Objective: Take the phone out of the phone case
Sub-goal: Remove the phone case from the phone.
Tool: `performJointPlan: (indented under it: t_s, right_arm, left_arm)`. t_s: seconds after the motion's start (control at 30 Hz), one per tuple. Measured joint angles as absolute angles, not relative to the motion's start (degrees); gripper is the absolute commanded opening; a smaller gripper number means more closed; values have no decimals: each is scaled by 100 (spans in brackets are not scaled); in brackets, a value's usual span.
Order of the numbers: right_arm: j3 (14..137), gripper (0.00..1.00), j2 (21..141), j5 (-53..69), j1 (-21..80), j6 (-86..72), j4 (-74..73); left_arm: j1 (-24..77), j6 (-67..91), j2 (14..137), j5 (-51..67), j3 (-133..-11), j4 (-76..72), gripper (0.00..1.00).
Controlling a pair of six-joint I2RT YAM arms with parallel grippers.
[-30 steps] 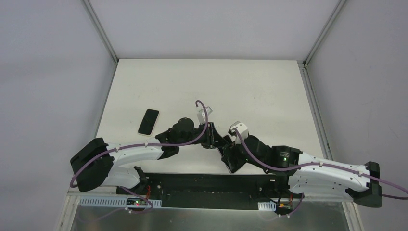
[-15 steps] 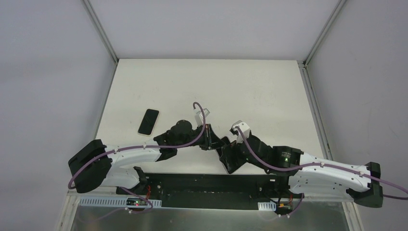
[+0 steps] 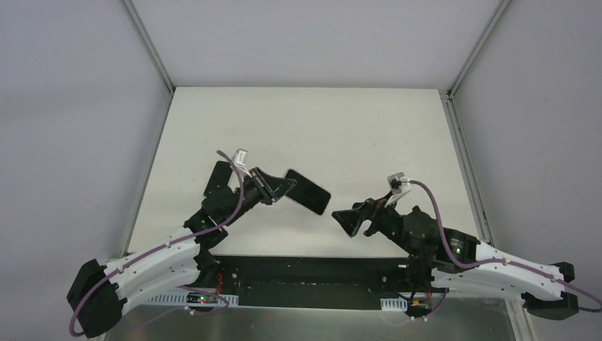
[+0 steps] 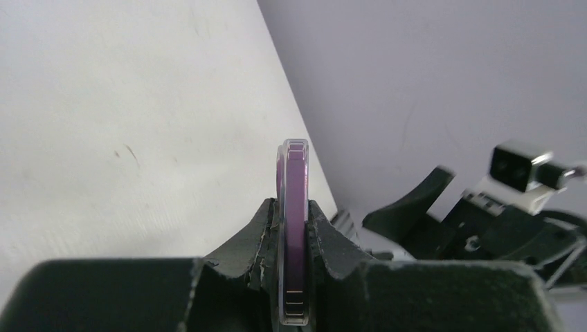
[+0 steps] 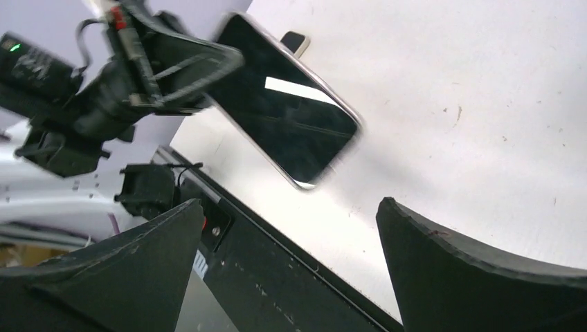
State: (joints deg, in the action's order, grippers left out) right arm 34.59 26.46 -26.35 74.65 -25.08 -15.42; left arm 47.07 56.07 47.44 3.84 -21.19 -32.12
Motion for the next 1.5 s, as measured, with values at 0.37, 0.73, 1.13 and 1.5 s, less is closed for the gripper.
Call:
performJointPlan:
  t_s: [0.37, 0.73, 1.13, 1.5]
  right_arm:
    - [2746, 99, 3072, -1483, 6525, -3597, -283]
    - [2226, 99, 3437, 362, 5725, -4718, 1944]
    - [2102, 90, 3728, 1212, 5258, -4810, 2001]
    - [1601, 75, 4571, 1831, 5240, -5256, 3712]
  left_arm:
    - [4303, 5664, 3081, -346, -1879, -3068, 0]
    - [4303, 6386, 3024, -464, -1879, -2998, 0]
    - [4303, 6534, 3347, -196, -1938, -2451, 0]
    - [4303, 6945, 3103, -200, -1881, -2453, 0]
